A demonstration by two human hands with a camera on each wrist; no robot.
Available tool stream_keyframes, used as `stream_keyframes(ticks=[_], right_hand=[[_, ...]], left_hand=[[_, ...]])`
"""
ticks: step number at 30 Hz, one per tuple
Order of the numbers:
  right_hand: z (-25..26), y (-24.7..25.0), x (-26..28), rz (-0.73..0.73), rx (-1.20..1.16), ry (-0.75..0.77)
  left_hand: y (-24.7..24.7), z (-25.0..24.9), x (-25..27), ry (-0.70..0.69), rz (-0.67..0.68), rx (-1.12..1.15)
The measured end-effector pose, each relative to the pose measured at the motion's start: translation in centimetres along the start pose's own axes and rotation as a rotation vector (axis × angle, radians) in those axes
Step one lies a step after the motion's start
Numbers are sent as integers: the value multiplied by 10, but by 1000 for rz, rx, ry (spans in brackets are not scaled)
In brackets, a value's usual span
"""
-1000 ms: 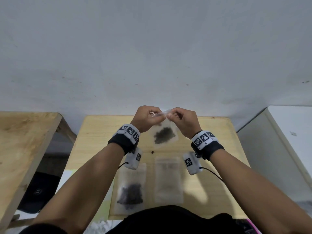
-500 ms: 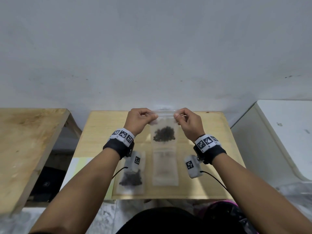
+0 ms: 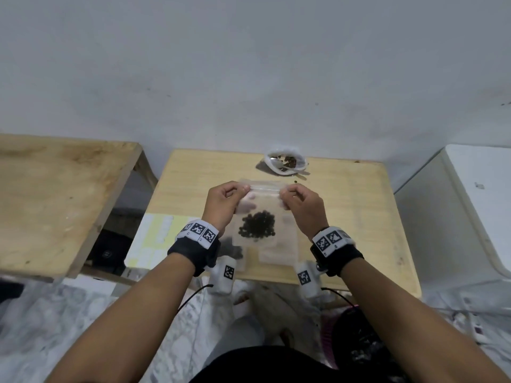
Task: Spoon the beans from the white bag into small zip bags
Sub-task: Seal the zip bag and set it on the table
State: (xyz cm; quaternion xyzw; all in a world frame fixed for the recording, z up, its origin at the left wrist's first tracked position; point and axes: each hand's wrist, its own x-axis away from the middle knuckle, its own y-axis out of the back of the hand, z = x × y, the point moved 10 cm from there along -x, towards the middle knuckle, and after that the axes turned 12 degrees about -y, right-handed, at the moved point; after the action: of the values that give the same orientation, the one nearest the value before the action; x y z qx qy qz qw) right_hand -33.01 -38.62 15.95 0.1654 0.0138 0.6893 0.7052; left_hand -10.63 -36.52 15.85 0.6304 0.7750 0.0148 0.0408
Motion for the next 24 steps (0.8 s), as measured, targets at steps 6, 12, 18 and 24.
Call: stream_keyframes(ticks=[6,12,18,24], right_hand=[[-82,9,2,-25,399,-197],[-147,-8,0,-23,658,-432],[-157,-19,1,-119,697,-504],[-162,-21,-1,-144,660,-608]], left_hand=[[38,53,14,146,-33,-18],[63,95,33,326,-54,13],[72,120,33,426,-16,-20],[74,136,12,417,58,-127]])
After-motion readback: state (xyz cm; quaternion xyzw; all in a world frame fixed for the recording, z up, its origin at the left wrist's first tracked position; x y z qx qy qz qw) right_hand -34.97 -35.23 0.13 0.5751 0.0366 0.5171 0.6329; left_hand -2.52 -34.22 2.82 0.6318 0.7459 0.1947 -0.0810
